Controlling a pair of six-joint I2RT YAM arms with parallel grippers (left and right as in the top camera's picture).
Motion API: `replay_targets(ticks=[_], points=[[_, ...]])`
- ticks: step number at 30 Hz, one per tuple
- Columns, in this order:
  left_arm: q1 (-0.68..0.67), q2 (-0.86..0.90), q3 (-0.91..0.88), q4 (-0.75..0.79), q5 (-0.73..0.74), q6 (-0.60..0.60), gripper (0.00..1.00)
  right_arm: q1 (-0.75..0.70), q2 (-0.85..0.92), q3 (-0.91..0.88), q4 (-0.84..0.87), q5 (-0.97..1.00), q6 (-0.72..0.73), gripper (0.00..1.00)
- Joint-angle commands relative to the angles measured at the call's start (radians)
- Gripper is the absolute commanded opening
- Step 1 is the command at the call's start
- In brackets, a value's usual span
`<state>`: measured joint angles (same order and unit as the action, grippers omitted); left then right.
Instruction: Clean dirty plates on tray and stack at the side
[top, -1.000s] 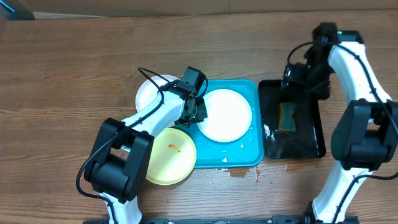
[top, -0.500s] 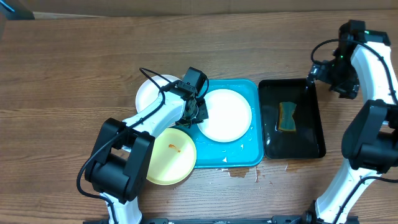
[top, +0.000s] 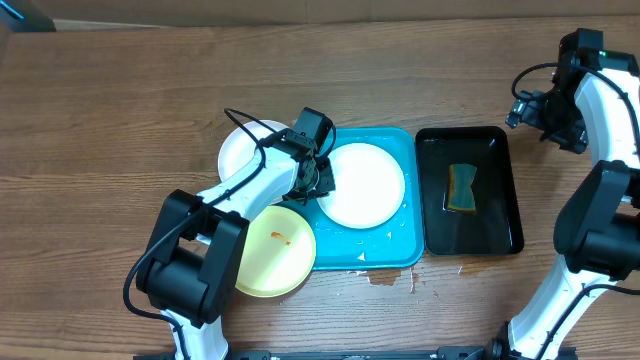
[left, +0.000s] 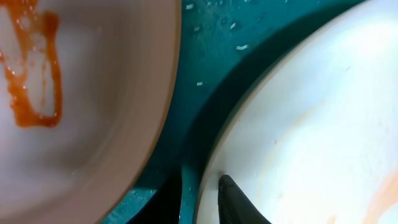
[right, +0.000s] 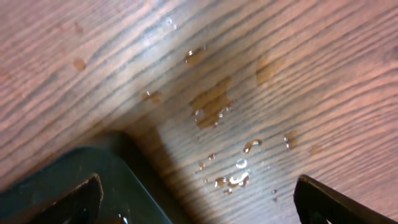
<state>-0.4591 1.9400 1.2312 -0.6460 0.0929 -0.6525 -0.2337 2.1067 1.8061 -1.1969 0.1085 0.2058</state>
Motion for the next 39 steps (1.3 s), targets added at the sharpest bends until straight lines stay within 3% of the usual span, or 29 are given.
replay_targets(ticks=[1, 3, 7, 11, 29, 39], points=[[-0.023, 0.016, -0.010, -0.013, 0.000, 0.006, 0.21, 0.002, -0.031, 0.019, 0.015, 0.011, 0.000, 1.00], [-0.033, 0.016, -0.010, -0.006, 0.000, 0.030, 0.14, 0.002, -0.031, 0.019, 0.021, 0.011, 0.000, 1.00], [-0.037, 0.016, -0.009, -0.004, 0.011, 0.067, 0.13, 0.002, -0.031, 0.019, 0.022, 0.011, 0.000, 1.00], [-0.018, 0.016, 0.007, -0.016, 0.041, 0.118, 0.04, 0.002, -0.031, 0.019, 0.022, 0.011, 0.000, 1.00], [0.087, 0.014, 0.306, -0.309, 0.034, 0.279, 0.04, 0.002, -0.031, 0.019, 0.022, 0.010, 0.000, 1.00], [0.071, 0.014, 0.506, -0.337, 0.005, 0.301, 0.04, 0.002, -0.031, 0.019, 0.022, 0.011, 0.000, 1.00]])
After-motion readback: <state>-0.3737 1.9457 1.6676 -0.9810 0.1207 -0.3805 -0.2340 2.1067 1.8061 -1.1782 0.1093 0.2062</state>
